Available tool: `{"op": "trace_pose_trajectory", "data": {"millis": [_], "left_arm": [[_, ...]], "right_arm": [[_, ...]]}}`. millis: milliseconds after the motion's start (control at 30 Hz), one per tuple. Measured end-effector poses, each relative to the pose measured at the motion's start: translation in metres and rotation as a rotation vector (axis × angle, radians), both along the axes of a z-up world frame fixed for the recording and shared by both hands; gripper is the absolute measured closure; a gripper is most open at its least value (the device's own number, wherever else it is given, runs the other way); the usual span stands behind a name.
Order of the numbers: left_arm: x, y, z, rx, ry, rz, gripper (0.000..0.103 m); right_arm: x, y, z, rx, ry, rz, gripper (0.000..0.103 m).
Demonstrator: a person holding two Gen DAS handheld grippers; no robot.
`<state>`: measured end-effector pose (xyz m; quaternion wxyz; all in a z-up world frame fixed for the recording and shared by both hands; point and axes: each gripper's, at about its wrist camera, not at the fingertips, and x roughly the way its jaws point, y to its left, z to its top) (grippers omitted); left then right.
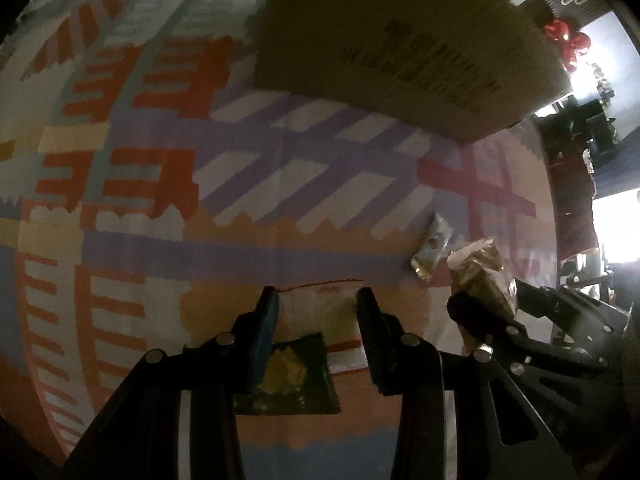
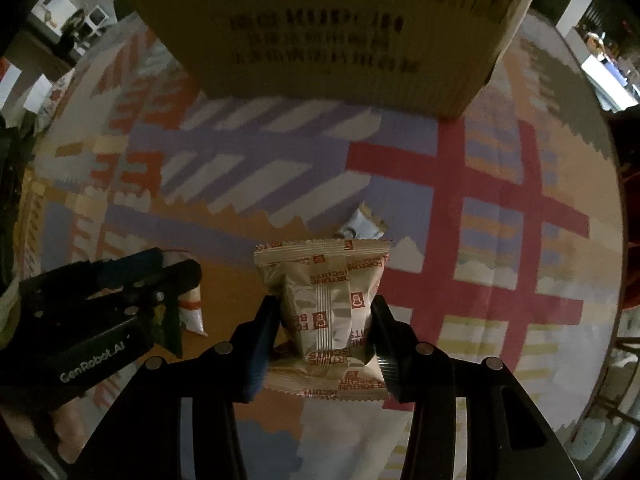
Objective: Organize snacks
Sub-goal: 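Grasp the beige cookie bag with the right gripper while the left grasps the white striped packet, then carry the white striped packet and beige cookie bag over the box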
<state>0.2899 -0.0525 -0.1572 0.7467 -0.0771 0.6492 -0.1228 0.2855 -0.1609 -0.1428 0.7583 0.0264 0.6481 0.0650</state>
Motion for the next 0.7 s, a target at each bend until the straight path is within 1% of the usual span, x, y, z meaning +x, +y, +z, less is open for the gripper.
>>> {"op": "trace_pose_trajectory", "data": {"millis": [133,267,333,433,700], "left_arm": [[0.004,-0.006,0.02,-0.001,-0.042,-0.018,0.064],[0.008,-0.01,0.035,0.016,-0.095,-0.04,0.064],[0.008,0.002,0.045,0.018,-0.121,-0.05,0.064],[0.011,0.008,0.058,0.011,-0.147,-0.056,0.064],[0.02,0.01,0.098,-0.006,-0.244,-0.079,0.064]], "right_arm": [[0.01,-0.012,0.02,0.008,-0.042,-0.016,0.056],[0.017,-0.019,0.034,0.012,-0.075,-0.035,0.056],[0.018,-0.023,0.042,0.013,-0.097,-0.047,0.056],[0.019,-0.024,0.051,0.019,-0.123,-0.057,0.056],[0.025,-0.027,0.082,0.048,-0.221,-0.091,0.056]]}}
